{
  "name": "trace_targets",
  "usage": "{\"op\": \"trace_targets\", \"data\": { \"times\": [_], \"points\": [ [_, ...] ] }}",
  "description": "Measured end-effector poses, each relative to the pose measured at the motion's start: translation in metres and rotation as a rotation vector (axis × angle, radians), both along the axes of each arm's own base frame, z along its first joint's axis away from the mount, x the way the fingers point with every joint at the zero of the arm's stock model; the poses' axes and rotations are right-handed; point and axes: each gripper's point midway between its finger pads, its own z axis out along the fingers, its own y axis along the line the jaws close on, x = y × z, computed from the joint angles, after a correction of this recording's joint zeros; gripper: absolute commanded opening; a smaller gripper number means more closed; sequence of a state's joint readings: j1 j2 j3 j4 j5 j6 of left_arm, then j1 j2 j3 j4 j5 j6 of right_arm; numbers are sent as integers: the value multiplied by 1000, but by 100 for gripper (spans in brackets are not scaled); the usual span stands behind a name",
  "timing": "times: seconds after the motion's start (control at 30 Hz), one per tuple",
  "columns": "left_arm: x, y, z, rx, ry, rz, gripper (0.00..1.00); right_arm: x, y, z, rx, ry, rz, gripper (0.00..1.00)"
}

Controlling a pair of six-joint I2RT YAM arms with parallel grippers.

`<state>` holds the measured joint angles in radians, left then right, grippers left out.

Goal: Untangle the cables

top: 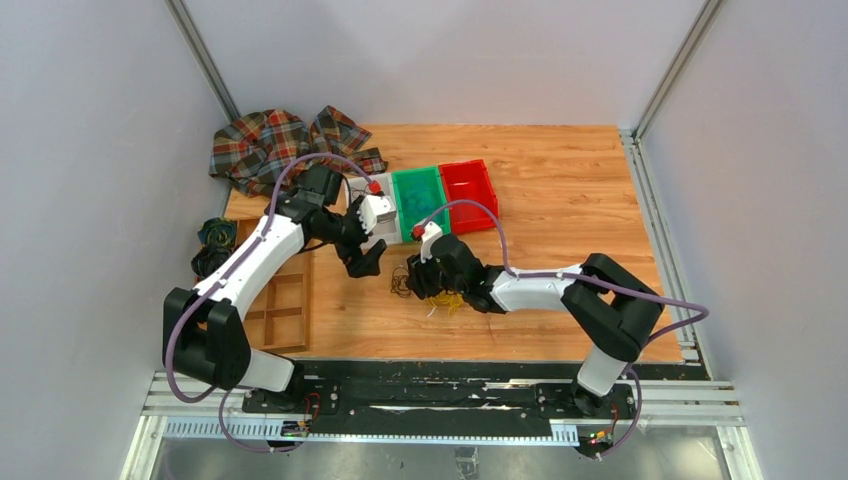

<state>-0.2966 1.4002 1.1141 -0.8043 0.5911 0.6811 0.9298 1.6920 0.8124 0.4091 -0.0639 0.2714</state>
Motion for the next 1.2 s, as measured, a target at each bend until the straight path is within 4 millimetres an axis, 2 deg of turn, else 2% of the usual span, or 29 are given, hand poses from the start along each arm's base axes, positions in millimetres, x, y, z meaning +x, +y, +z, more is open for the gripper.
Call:
{"op": "trace_targets", "data": {
  "times": [0.13,0.17,0.27,0.33,0.5,0.77,0.9,1.0,1.1,1.2],
  "points": [
    [1,-1,-10,-11,21,48,100,0,3,-7,1,25,-7,30],
    [0,-1,-13,-12,30,60,100,0,4,-9,2,30,-7,27],
    [-1,0,-18,-17,53,94,100,-1,6,-12,6,46,-4,7],
    [1,-1,-18,-23,56,110,98,-2,8,-12,14,58,-4,1],
    [0,-1,-18,-34,53,131,88,-3,9,-1,52,57,6,0],
    [-9,-10,-6,-99,63,108,69,-12,6,70,227,-9,54,1],
    [-17,-20,1,-159,92,70,59,-18,8,92,280,-23,85,1],
    [-22,-27,9,-208,115,46,48,-21,9,97,300,-19,93,1],
    [-28,-32,16,-246,127,28,28,-22,9,97,308,-12,93,0],
    [-31,-34,25,-270,112,10,19,-24,10,98,316,-1,95,1]
  ]
}}
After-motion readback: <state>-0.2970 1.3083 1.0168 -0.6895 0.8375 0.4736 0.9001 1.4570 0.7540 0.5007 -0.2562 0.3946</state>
